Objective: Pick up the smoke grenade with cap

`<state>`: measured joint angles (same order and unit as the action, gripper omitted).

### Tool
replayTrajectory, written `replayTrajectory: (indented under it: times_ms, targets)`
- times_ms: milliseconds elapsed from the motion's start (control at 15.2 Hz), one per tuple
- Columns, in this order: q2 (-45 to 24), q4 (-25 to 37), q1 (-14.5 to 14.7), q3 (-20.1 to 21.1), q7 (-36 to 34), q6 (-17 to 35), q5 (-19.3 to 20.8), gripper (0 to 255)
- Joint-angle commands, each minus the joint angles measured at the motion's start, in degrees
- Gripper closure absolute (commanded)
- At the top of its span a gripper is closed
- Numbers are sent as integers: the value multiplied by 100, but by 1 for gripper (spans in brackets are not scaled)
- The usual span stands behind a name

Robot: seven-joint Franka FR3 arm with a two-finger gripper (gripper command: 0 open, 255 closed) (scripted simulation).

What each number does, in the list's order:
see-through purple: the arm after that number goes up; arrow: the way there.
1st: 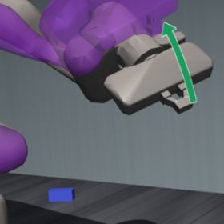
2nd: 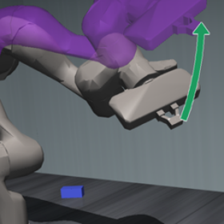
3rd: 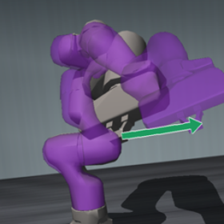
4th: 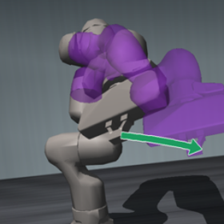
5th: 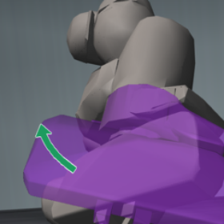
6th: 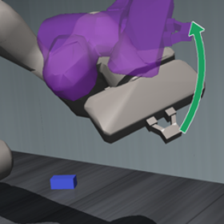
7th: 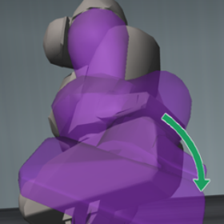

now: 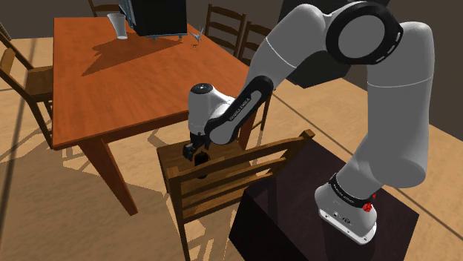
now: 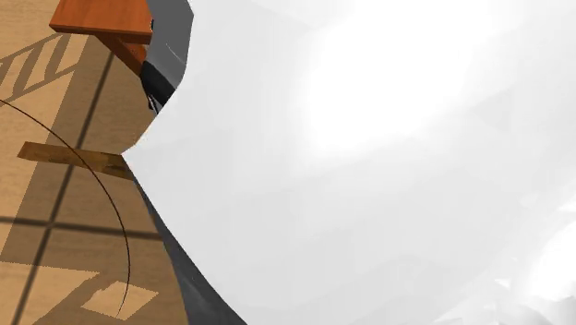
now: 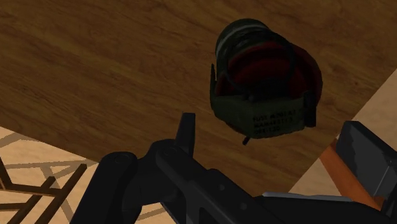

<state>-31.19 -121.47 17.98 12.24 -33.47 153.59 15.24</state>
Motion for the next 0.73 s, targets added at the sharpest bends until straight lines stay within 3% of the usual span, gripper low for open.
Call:
replayTrajectory:
  times_ms: [0, 132, 198, 660]
  targets:
    - [-175, 41, 41, -68, -40, 137, 66, 0]
    - [-175, 40, 42, -68, -39, 137, 65, 0]
    - [-173, 36, 35, -68, -32, 140, 64, 255]
    - [-168, 28, 31, -68, -30, 143, 64, 255]
